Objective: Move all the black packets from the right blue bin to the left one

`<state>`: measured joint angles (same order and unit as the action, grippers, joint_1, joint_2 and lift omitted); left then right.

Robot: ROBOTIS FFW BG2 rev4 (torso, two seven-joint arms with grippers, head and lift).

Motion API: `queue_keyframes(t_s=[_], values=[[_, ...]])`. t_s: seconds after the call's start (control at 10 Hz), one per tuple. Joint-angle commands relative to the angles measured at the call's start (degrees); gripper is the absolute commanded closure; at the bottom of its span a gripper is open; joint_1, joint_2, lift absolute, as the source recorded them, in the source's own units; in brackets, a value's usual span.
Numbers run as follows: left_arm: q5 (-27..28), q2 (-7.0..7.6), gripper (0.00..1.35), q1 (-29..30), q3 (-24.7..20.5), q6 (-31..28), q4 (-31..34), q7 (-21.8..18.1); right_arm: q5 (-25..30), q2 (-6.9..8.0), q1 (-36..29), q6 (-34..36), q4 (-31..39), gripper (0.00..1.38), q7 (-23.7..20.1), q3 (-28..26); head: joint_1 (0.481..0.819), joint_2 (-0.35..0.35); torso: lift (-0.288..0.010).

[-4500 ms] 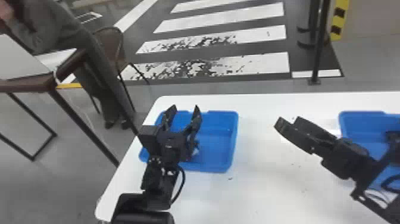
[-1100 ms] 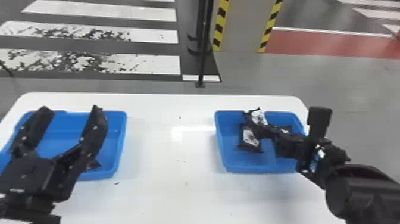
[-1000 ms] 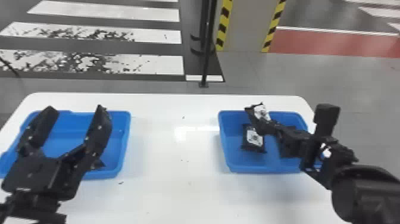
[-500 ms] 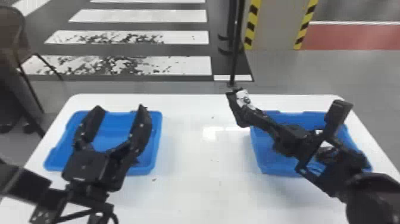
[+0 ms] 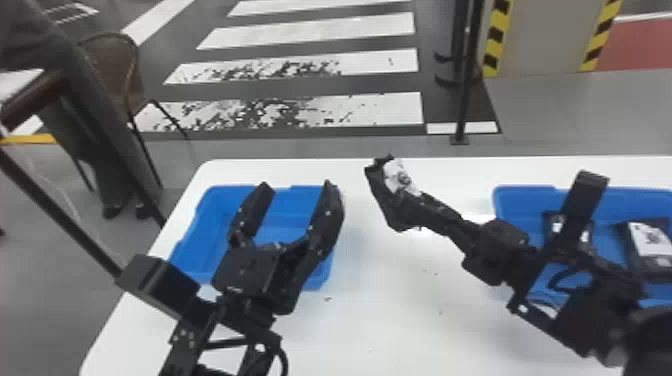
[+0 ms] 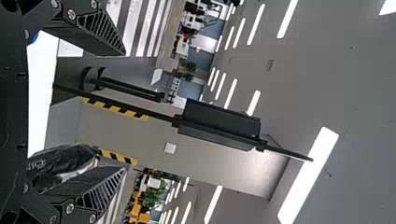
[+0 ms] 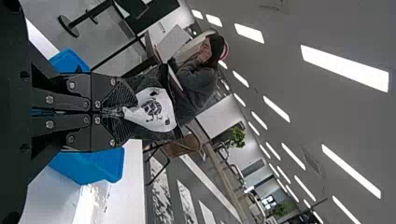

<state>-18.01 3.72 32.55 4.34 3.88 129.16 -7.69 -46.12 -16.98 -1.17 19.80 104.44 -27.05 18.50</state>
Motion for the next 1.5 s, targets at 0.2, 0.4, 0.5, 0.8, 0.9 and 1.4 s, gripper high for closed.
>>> queue_keyframes(t_s=[0.2,0.4,0.5,0.8,0.9,1.4], values=[[0.2,0.15,0.17,-0.2,0.2,-1.5,-0.1,-0.1,-2.0,-0.51,2.2,-0.8,-0.7,1.14,0.1,5.4,0.695,0.236,-0.140],[0.2,0.32,0.17,-0.3,0.5,-2.5,-0.1,-0.2,-3.0,-0.60,2.9,-0.8,-0.9,1.14,0.1,6.3,0.695,0.254,-0.140],[0.3,0.32,0.17,-0.3,0.5,-2.8,-0.1,-0.4,-3.6,-0.60,3.3,-0.8,-1.0,1.14,0.1,7.3,0.695,0.255,-0.140],[0.3,0.50,0.17,-0.6,0.8,-3.6,-0.1,-0.6,-6.0,-1.22,5.1,-1.9,-0.7,1.14,0.1,12.1,0.695,0.279,-0.140],[0.2,0.50,0.17,-0.8,0.8,-4.0,-0.3,-0.8,-6.8,-1.48,5.5,-1.9,-0.7,1.14,0.1,13.6,0.695,0.294,-0.140],[0.2,0.50,0.94,-0.8,0.9,-4.6,-0.3,0.0,-7.7,-1.74,5.8,-2.5,-0.9,1.14,0.2,14.9,0.695,0.325,-0.140]])
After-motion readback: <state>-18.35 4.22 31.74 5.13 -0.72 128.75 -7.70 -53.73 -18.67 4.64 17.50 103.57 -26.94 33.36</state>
